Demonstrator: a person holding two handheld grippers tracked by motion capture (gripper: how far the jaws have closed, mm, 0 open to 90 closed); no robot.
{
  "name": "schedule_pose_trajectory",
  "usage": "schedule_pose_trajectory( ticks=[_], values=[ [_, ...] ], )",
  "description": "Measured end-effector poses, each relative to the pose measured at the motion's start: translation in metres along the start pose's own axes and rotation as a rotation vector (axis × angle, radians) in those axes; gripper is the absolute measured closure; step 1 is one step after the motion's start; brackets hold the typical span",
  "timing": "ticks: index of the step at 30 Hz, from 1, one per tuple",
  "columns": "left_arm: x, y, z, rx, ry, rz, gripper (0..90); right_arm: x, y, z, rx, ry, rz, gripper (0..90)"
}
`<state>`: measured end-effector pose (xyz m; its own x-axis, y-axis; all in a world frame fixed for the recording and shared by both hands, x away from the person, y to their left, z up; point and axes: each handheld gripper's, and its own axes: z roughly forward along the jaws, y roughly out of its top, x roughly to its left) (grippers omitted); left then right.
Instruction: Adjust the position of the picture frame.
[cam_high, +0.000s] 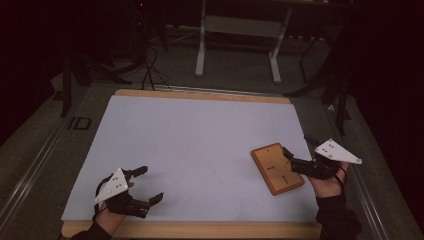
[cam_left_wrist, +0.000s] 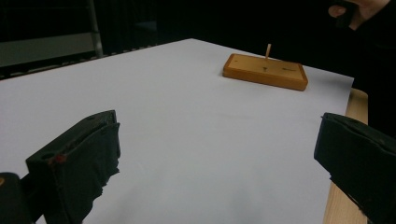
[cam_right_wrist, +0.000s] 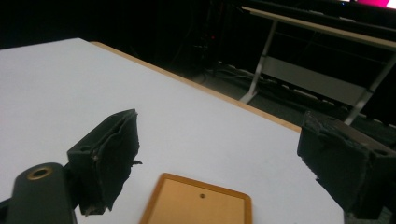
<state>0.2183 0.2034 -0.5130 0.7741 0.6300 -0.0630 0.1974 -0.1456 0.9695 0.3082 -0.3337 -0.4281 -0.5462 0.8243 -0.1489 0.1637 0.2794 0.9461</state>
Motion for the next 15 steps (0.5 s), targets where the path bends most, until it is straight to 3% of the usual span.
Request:
schedule_pose_trajectory(
  ticks=[7, 10, 15],
  values=[
    [-0.001, 0.000, 0.001, 0.005, -0.006, 0.005, 0.7, -0.021, -0.013, 0.016, 0.065, -0.004, 0.058, 14.5],
    [0.000, 0.000, 0.001, 0.006, -0.003, 0.005, 0.6, -0.027, -0.023, 0.022, 0.089, 0.004, 0.094, 14.6],
    [0.000, 0.000, 0.002, 0.011, -0.006, 0.002, 0.7, -0.030, -0.037, 0.029, 0.134, 0.015, 0.112, 19.2]
  ],
)
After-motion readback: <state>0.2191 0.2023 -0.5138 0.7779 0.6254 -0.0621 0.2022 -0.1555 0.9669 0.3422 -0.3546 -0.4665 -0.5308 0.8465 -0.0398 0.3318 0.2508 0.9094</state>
